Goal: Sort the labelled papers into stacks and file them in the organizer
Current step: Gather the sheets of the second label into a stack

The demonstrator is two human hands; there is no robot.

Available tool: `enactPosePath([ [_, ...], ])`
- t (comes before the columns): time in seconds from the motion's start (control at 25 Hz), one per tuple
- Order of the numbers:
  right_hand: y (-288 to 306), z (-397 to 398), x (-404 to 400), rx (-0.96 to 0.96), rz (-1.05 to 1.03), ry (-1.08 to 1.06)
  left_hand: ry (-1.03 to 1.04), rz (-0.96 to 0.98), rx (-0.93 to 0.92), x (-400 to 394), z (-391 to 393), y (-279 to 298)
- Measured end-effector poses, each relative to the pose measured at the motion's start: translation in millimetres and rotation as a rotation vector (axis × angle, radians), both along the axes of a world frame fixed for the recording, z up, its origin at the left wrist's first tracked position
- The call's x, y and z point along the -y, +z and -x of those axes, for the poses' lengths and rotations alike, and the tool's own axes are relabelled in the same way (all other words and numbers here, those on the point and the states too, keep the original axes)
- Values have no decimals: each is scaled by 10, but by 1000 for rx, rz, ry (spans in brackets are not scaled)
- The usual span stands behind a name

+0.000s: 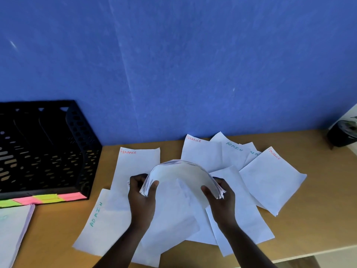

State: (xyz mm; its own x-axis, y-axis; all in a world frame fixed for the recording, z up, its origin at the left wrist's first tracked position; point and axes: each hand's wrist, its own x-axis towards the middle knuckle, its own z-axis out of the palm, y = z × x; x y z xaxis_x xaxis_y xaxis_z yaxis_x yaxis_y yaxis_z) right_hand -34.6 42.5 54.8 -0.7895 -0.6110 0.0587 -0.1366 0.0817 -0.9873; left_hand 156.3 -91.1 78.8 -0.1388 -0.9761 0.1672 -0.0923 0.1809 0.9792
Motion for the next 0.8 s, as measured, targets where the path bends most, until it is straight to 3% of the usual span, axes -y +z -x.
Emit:
enactPosePath([
  [0.12, -145, -47, -19, -15, -134, -28, 7, -10, 142, 11, -85, -223],
  [0.24, -102, -38, -9, -152, -174, -63, 10, -12, 208, 24, -29, -266],
  [0.32, -3, -37, -7, -342, -170, -73, 30, -5, 205, 76, -3, -262],
  [0.44, -39, 74, 7, -779, -268, 20, 48, 15, 223, 158, 6, -290],
  [0.52, -103, 120, 33, -911, -348, 74, 20, 18, 251, 181, 15, -305],
  [0.68, -70, 76, 30, -849, -269, 7, 12, -19, 301, 245, 48, -280],
  [0.8, 126, 141, 62, -459, -135, -138, 60, -18, 306, 351, 72, -158],
])
